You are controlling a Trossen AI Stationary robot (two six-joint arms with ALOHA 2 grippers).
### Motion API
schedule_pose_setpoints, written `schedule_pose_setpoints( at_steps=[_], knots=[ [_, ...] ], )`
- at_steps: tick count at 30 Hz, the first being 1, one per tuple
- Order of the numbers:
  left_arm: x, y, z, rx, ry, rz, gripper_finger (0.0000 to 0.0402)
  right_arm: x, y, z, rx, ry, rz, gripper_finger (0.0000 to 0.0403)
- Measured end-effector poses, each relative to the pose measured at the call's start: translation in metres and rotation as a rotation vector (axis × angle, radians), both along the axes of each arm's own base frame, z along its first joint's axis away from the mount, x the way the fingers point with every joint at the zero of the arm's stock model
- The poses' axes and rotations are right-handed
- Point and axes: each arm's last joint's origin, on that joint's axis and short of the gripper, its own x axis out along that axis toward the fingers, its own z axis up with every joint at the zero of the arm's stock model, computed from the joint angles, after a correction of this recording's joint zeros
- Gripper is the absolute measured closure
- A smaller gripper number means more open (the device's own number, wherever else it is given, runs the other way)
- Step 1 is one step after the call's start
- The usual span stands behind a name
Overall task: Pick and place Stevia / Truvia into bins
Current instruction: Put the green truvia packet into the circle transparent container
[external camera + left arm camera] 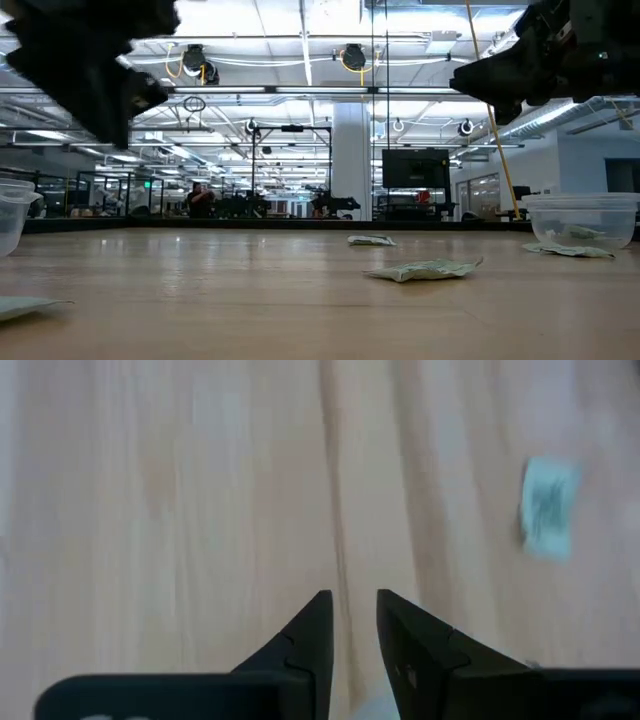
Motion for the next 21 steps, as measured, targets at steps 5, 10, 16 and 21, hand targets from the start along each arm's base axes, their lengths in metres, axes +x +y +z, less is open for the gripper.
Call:
schedule_pose_setpoints(
  at_steps=[5,10,16,21],
  knots=[
    [0.018,0.010,0.018,0.097,-0.159,-0.041,0.0316,0.002,-0.003,-0.003,0.038,0.013,-0.020,0.0314],
    [0.033,0.035,0.026,0.136,-0.259,0.034,0.0316,0.012,-0.003,0.000,0.063,0.045,-0.031,0.0314],
    [0.041,0.067,0.027,0.113,-0.263,0.140,0.0316,0.042,0.003,0.007,0.059,0.275,-0.042,0.0314],
    [0.045,0.082,0.031,0.102,-0.305,0.236,0.0316,0.066,0.002,0.009,0.093,0.434,-0.086,0.0314]
  ],
)
